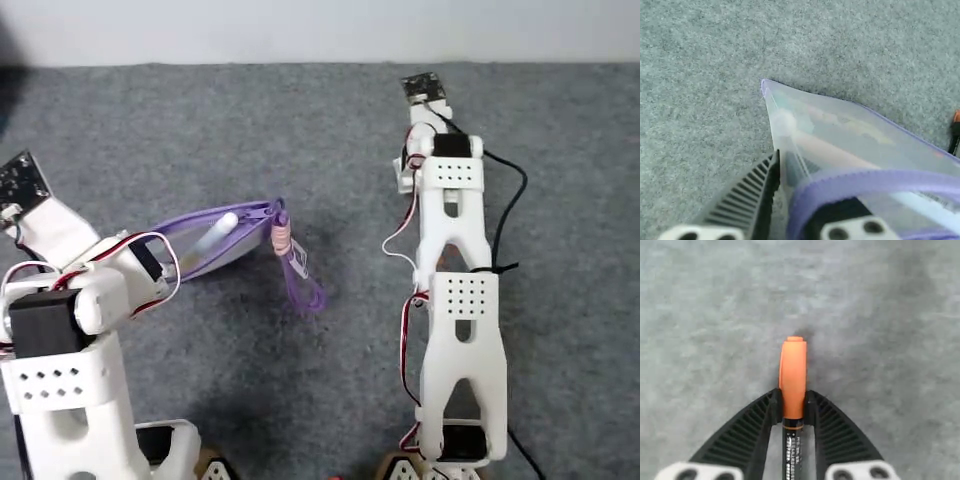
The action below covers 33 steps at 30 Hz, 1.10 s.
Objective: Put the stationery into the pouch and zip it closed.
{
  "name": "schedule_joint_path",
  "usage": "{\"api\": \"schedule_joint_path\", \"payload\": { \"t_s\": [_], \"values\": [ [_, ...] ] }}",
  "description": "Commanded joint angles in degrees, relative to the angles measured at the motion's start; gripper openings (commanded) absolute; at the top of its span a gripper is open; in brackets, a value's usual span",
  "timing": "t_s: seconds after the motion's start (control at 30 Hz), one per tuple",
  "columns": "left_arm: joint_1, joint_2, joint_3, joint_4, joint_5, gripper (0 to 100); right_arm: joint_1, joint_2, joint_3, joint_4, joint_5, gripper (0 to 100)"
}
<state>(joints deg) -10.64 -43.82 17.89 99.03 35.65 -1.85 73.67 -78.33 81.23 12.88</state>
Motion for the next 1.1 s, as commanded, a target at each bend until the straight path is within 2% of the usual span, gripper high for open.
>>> {"api": "schedule_joint_path", "payload": {
  "t_s": [0.0, 0.13, 0.23, 0.37, 0.53, 0.77, 1.07],
  "values": [
    [0.0, -1.05, -0.66, -1.14, 0.44, 1, 0.31, -0.84, -7.38, 7.25, 0.53, 0.4],
    [0.0, -1.05, -0.75, -1.14, 0.44, 1, -1.27, -0.84, -17.32, 15.87, 0.53, 0.8],
    [0.0, -1.05, -0.57, -1.05, 0.44, 1, -3.12, -3.21, -17.93, 21.93, 0.44, 0.8],
    [0.0, -1.05, -0.84, -0.79, 0.44, 1, -4.53, -9.27, -17.32, 21.76, -3.43, 0.8],
    [0.09, -1.05, -0.84, -0.7, 0.44, 1, -6.46, -17.63, -15.12, 22.02, -3.78, 0.7],
    [5.63, -1.05, -1.8, 1.58, 0.53, 1, -8.66, -40.75, 11.25, 21.93, -8.79, 0.7],
    [5.89, -1.05, -11.91, 1.49, 0.53, 1, -14.73, -75.74, 46.86, 21.58, -17.41, 0.7]
  ]
}}
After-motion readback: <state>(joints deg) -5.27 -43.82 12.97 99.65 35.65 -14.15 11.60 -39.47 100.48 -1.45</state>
